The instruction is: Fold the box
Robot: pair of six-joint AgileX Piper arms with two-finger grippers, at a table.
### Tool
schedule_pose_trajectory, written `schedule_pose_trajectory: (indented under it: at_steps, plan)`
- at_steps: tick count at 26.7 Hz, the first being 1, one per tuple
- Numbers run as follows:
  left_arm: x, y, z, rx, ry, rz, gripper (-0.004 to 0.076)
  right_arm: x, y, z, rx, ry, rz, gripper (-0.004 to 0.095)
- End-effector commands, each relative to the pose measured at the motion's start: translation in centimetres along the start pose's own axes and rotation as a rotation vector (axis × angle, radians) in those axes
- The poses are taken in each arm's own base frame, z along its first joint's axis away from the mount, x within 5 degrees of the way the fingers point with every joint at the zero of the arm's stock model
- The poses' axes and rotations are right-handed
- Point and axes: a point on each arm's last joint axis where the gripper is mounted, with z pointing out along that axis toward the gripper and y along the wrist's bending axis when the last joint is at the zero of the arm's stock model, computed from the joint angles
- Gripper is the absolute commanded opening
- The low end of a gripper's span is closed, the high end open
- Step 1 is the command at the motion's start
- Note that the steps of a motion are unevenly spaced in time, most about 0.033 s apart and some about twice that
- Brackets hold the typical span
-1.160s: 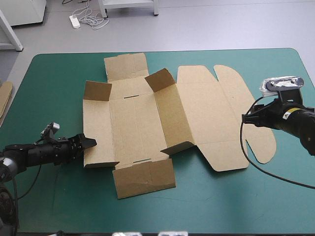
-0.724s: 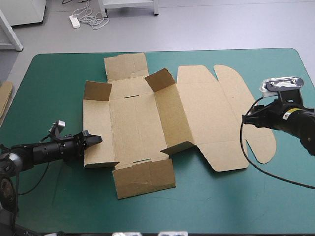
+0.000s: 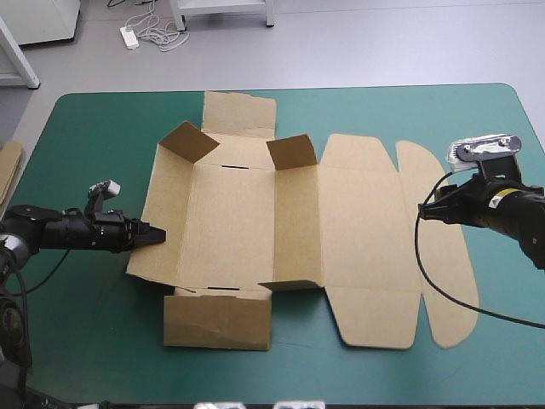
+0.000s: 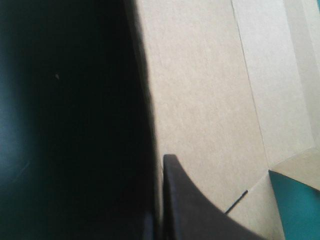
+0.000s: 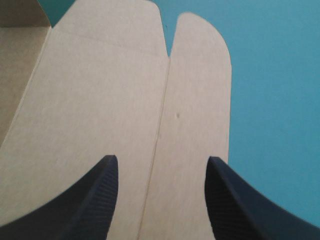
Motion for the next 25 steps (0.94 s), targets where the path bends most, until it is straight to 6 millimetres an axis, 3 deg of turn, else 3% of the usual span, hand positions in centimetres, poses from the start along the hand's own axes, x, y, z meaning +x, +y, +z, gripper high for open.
schedule_pose_trajectory:
  at_steps: [1,6,11,17,22,25]
  plan:
    - [-2.5,-2.4,-1.5,-0.024,0.023,0.176,-0.0009,-1.3,-0.1,-1.3,0.01,-0.107,-0.021,0.0486]
    - [-8.0,-5.8,-2.3,-0.184,-0.02,0.494,-0.0009,-1.3,-0.1,-1.3,0.01,-0.107,-0.021,0.0486]
    - [-11.7,-8.6,-2.4,-0.265,-0.038,0.73,-0.0008,-1.3,-0.1,-1.3,0.008,-0.101,-0.023,0.0486]
    - [-14.8,-12.4,-1.5,-0.331,-0.009,1.059,-0.0008,-1.3,-0.1,-1.3,0.009,-0.105,-0.023,0.0486]
    - [-16.0,-15.3,0.1,-0.399,0.028,1.431,-0.0008,-1.4,-0.1,-1.3,0.011,-0.111,-0.024,0.0485]
    - [-16.8,-17.0,1.1,-0.495,-0.061,1.56,-0.0008,-1.4,-0.1,-1.3,0.012,-0.119,-0.024,0.0486]
